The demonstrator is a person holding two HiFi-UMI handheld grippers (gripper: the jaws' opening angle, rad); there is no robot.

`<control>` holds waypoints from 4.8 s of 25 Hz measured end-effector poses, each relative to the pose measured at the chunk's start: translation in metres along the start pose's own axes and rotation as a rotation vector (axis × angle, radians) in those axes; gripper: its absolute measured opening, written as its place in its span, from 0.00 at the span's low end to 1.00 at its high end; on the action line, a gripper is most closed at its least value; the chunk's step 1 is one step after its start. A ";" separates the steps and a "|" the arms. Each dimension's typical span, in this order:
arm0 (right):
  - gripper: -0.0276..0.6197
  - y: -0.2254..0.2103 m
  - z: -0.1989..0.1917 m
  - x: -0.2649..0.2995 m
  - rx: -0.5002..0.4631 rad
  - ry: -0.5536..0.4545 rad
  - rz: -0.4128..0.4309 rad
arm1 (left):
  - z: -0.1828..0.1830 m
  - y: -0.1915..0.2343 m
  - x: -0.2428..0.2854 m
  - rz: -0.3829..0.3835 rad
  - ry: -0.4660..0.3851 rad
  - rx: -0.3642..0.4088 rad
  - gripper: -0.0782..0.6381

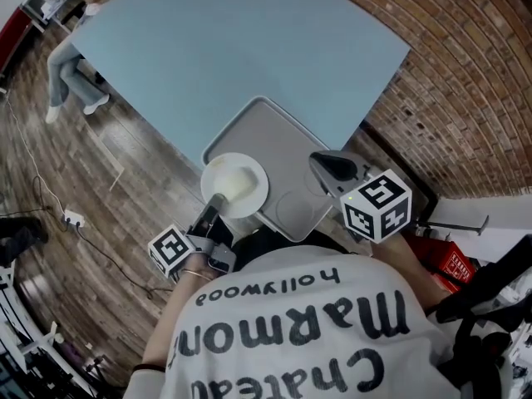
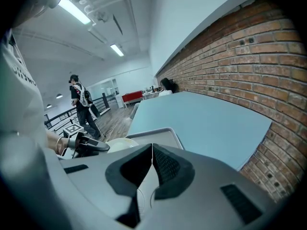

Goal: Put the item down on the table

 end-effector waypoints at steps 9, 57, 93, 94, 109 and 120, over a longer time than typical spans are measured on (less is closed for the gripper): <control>0.06 -0.011 0.000 -0.012 0.000 -0.014 0.001 | -0.005 0.010 0.007 0.145 -0.017 -0.027 0.22; 0.06 -0.054 -0.014 -0.022 0.100 -0.050 0.011 | 0.016 -0.036 0.087 0.567 -0.155 0.662 0.21; 0.06 -0.020 -0.016 -0.011 0.077 -0.048 0.044 | 0.011 -0.046 0.059 0.392 -0.154 0.556 0.31; 0.06 -0.016 -0.015 -0.009 0.073 -0.047 0.046 | 0.013 -0.046 0.054 0.369 -0.155 0.549 0.31; 0.06 0.053 -0.011 0.012 0.011 -0.063 0.088 | 0.005 -0.113 -0.044 -0.134 -0.161 0.798 0.14; 0.06 0.083 -0.006 0.019 -0.064 -0.074 0.039 | -0.008 -0.109 -0.077 -0.137 -0.129 1.042 0.12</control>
Point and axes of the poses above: the fingertips, and each gripper's own axes: x forward along the fingers, y to its left, z out of its top, the point moved 1 cm from there along -x, backward along the fingers, and after that the axes turned 10 degrees about z, right-handed, at the moved point
